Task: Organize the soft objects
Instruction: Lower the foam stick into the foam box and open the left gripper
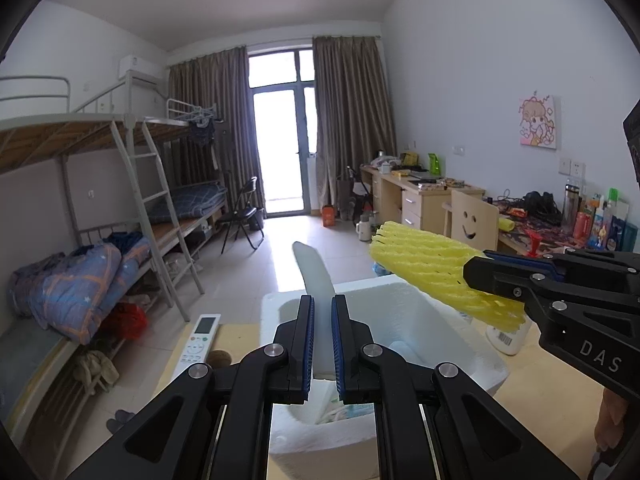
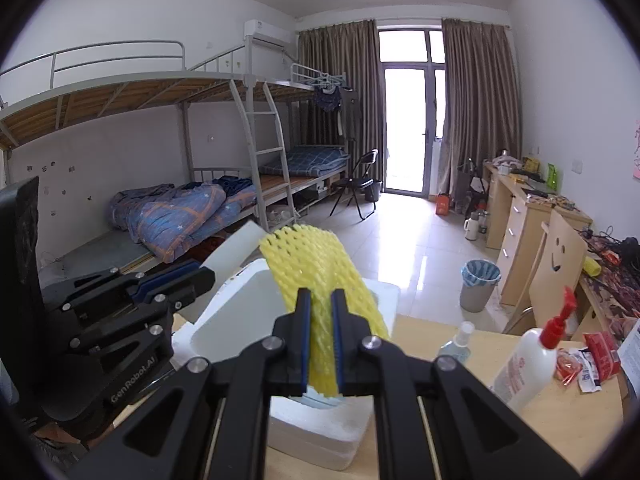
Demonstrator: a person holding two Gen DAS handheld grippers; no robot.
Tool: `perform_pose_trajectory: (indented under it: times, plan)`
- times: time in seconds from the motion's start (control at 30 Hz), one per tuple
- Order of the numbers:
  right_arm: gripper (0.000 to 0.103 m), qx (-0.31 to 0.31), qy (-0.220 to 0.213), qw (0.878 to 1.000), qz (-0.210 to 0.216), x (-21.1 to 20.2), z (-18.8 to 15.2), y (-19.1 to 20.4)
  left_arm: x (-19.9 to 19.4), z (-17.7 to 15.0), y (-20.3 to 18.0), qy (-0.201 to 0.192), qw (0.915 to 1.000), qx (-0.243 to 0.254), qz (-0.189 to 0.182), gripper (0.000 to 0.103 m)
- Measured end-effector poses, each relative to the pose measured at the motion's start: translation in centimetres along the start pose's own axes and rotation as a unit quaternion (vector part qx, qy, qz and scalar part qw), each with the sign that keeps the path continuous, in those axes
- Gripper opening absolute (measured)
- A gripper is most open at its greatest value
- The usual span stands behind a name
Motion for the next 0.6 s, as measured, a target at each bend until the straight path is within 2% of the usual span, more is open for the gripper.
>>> perform_pose_trajectory:
  times: [0.2,0.4,0.6]
  plan:
    - [0.012,0.016,-0.011,1.0,-0.02,-1.2,0.3,-1.6,0.4,0.6,-1.2,-0.002,0.9999,0.007,-0.015,0.009]
    - [0.012,0.029,-0.012,0.999,-0.021,-0.9,0.5,-2.1,1.1,0.5,-2.2,0.003,0.9993,0.005,-0.037,0.009]
    - [0.012,0.028,-0.006,0.999,-0.02,-0.4,0.2,-2.1,1.8,0.2,-2.2,0.012,0.9993,0.005,-0.034,0.009]
Point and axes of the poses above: each gripper's, at about its wrist camera, not at the fingertips, and x roughly the way its jaws point, y to its left, z to its top, the point moved 3 cm from there along x, roughly the way its jaws point, and after that the axes turned 6 degrees about -z, right-handed, at the moved point
